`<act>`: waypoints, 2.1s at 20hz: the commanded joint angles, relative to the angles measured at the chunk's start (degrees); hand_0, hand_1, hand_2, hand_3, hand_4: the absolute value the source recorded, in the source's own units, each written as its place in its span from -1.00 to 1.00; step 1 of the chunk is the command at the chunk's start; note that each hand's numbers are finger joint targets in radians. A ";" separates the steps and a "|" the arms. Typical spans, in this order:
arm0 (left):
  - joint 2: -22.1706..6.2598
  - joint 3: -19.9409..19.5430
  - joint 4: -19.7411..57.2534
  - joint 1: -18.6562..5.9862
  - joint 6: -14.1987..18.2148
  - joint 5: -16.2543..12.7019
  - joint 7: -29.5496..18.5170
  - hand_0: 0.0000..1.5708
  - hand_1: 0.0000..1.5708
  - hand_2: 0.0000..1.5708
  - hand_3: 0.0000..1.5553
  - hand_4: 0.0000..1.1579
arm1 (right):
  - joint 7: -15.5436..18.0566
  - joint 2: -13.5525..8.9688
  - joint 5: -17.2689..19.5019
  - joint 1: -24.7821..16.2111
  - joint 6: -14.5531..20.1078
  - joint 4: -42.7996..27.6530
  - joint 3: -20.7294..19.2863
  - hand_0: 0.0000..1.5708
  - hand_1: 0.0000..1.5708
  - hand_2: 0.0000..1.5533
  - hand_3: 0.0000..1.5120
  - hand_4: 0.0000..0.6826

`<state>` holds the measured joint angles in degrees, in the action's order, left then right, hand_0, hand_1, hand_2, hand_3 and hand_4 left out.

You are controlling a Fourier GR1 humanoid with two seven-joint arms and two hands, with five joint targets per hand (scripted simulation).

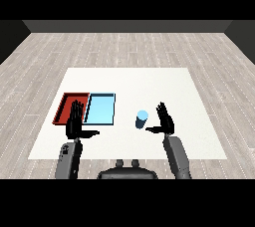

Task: Pick the blue can and put it in the blue box

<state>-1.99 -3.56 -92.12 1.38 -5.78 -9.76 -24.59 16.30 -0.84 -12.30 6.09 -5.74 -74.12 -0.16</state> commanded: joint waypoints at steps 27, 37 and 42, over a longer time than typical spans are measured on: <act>-3.29 -3.60 3.01 -2.63 -1.89 -1.41 -0.83 -1.00 -1.00 -1.00 -1.00 -1.00 | 8.67 0.84 -6.49 10.41 3.97 18.70 7.20 -1.00 -1.00 -1.00 -1.00 -1.00; -2.23 -2.90 -2.81 1.66 -1.00 -2.16 0.67 -1.00 -1.00 -1.00 -1.00 -1.00 | 10.59 0.83 -7.28 13.21 6.42 23.85 10.72 -1.00 -1.00 -1.00 -1.00 -1.00; -1.17 -2.17 3.35 -1.05 -0.49 -0.24 -2.57 -1.00 -1.00 -1.00 -1.00 -1.00 | 2.76 -0.89 -8.18 13.68 5.32 17.24 9.04 -1.00 -1.00 -1.00 -1.00 -1.00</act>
<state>-2.53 -4.75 -90.87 0.05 -5.13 -9.60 -25.22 24.76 -0.41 -20.49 20.68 0.13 -50.97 10.04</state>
